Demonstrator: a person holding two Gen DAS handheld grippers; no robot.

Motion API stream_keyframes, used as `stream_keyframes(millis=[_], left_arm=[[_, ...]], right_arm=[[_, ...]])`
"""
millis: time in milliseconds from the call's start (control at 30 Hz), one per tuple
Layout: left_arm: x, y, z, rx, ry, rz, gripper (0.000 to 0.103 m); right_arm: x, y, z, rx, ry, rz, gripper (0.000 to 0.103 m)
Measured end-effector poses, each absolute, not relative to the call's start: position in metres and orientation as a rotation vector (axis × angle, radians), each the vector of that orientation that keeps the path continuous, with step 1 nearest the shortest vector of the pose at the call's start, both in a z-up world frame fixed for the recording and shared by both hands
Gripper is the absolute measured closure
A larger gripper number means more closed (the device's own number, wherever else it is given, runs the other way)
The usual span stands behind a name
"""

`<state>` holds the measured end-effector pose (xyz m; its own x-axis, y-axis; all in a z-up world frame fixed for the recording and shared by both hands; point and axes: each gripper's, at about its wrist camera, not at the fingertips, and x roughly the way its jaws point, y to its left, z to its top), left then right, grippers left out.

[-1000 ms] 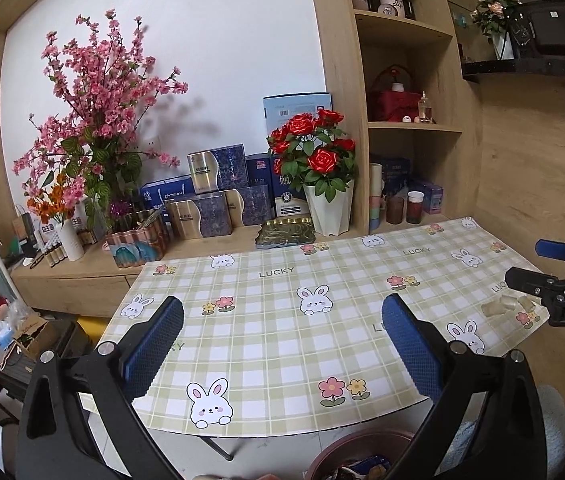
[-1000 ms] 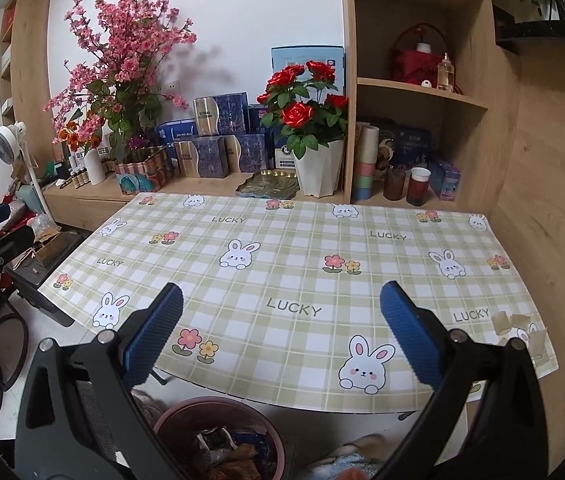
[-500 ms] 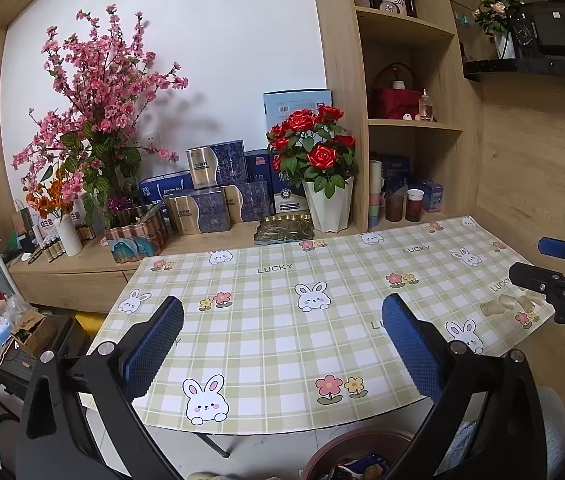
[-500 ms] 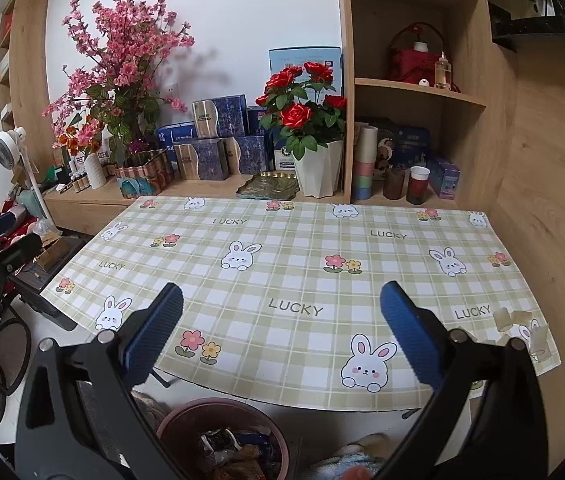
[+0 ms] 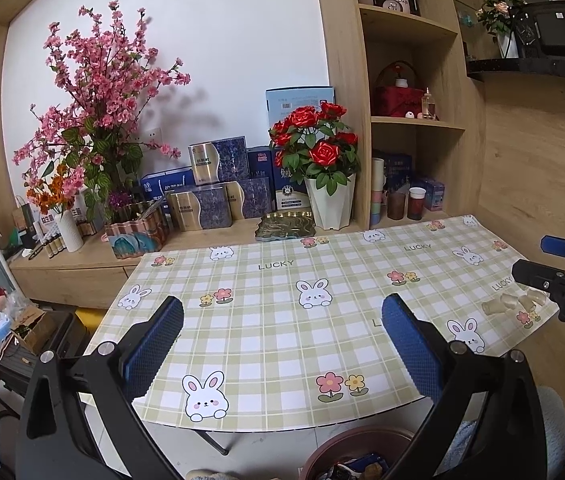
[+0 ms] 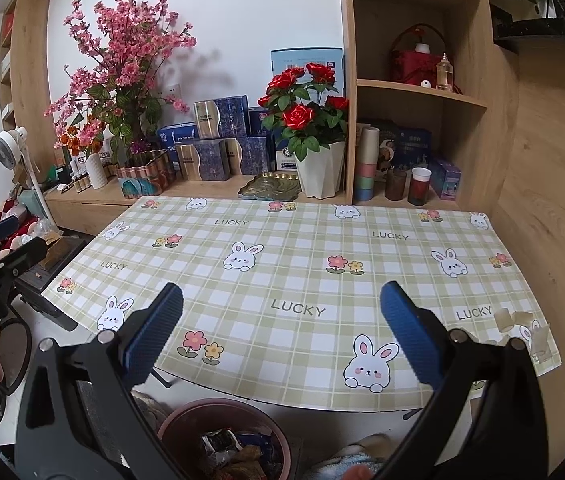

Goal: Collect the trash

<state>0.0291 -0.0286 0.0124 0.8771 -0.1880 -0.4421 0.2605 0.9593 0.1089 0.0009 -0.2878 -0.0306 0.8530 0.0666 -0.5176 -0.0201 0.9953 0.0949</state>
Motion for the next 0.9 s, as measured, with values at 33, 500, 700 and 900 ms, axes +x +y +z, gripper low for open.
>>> stream_keyframes(millis=[33, 500, 700, 900], left_arm=[[0.029, -0.0284, 0.0123, 0.167, 0.444, -0.235, 0.006], [0.0265, -0.0252, 0.0118, 0.139, 0.443, -0.237, 0.006], [0.0267, -0.0272, 0.0114, 0.156, 0.449, -0.224, 0.006], [0.0283, -0.0258, 0.0113, 0.154, 0.457, -0.213, 0.006]], right_arm=[[0.001, -0.2879, -0.0305, 0.086, 0.548, 0.045, 0.006], [0.0003, -0.2863, -0.0326, 0.088, 0.552, 0.048, 0.006], [-0.0005, -0.2843, -0.0322, 0.088, 0.556, 0.049, 0.006], [0.0002, -0.2827, -0.0334, 0.087, 0.561, 0.055, 0.006]])
